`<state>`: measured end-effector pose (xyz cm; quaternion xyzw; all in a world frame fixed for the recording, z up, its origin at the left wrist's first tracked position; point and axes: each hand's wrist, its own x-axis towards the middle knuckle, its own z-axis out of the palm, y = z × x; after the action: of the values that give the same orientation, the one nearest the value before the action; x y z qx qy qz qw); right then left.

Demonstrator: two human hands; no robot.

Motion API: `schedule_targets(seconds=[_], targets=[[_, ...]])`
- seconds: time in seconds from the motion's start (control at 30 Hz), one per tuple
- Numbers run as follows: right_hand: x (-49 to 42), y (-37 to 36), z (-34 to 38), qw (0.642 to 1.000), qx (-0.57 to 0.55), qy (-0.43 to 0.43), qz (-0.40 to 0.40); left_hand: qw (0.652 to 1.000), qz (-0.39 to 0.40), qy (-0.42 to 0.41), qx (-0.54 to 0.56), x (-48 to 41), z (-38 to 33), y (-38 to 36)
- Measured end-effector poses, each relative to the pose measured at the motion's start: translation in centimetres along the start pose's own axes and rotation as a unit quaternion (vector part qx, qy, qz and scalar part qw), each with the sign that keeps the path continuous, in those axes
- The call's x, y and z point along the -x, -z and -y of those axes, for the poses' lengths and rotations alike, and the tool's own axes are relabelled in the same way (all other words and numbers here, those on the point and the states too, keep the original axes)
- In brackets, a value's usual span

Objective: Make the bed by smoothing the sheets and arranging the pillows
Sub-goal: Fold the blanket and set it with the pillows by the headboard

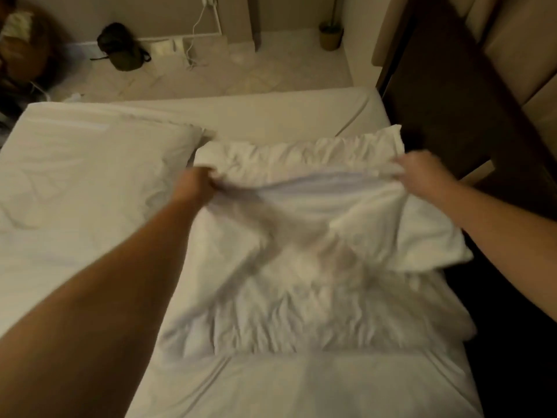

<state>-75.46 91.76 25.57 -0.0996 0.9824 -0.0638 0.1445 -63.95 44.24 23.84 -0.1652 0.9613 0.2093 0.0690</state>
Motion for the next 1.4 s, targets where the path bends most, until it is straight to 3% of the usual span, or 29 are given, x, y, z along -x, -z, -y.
schedule_targets(seconds=[0.07,0.17,0.57,1.0,1.2,1.3,1.4], targets=[[-3.6,2.9,1.8,0.998,-0.031,-0.005,-0.063,0.998,-0.039,0.014,0.049,-4.6,-2.9,3.2],[-5.6,4.5,4.5,0.996,-0.048,-0.007,-0.077,0.999,-0.022,0.011,0.035,-7.6,-5.2,4.2],[-4.2,-5.2,4.0,0.994,-0.055,-0.007,0.096,0.990,0.121,0.076,-0.014,-1.0,1.4,-8.5],[3.6,-22.1,0.6,0.973,-0.064,-0.015,0.220,0.964,0.259,0.057,-0.038,10.5,8.8,-24.5],[9.3,-30.8,-2.9,0.958,0.016,-0.004,0.287,0.985,0.165,-0.010,-0.051,16.3,13.9,-30.3],[11.5,-33.7,-4.4,0.962,0.086,0.015,0.259,0.992,0.103,-0.017,-0.070,18.9,14.9,-31.4],[13.3,-35.8,-6.0,0.966,0.143,0.013,0.215,0.987,0.101,-0.024,-0.123,20.9,16.7,-32.3]])
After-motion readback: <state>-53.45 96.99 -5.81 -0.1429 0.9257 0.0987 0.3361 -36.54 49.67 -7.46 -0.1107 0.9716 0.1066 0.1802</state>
